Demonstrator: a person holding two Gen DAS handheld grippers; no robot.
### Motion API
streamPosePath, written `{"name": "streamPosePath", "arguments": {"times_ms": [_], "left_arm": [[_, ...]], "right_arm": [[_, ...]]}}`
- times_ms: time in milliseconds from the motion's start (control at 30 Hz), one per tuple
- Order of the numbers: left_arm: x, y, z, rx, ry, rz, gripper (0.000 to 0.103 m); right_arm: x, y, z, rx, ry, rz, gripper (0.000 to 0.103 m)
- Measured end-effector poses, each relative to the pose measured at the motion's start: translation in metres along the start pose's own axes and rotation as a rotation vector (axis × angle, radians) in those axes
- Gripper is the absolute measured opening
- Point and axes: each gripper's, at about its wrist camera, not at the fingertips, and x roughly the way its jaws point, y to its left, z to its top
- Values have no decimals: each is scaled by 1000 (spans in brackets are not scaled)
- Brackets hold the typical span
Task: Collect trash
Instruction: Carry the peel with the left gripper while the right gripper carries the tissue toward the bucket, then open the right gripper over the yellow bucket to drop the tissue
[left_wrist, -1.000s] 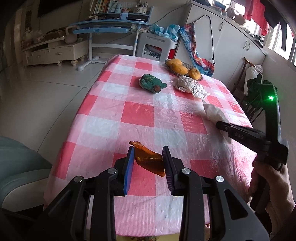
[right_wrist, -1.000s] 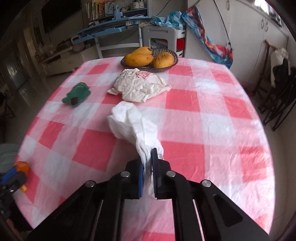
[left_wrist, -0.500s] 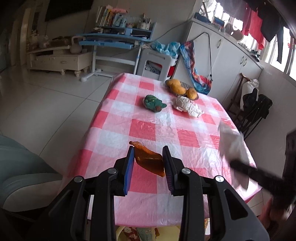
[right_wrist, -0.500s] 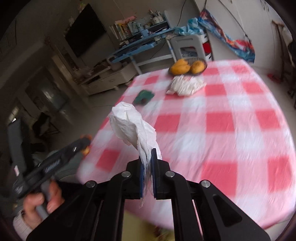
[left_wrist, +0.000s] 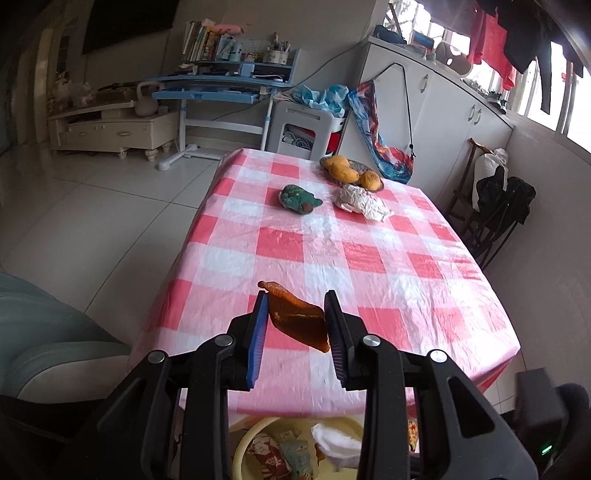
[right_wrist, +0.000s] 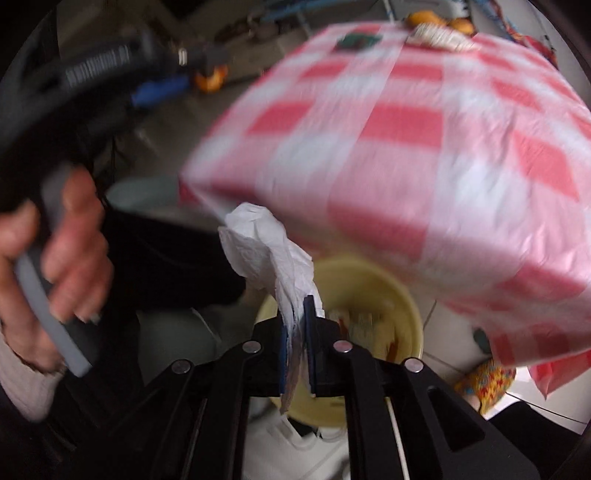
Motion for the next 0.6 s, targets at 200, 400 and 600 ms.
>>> {"name": "streamPosePath", "arguments": {"times_ms": [200, 400, 600], "left_arm": [[-9, -4, -12, 29, 19, 0, 30], [-14, -11, -27, 65, 47, 1, 30], [-18, -22, -46, 120, 99, -8, 30]], "right_arm": [[0, -6, -2, 32, 5, -48, 44], [-20, -13, -4, 80, -87, -66, 53], [-52, -24, 0, 132, -261, -111, 68]]}}
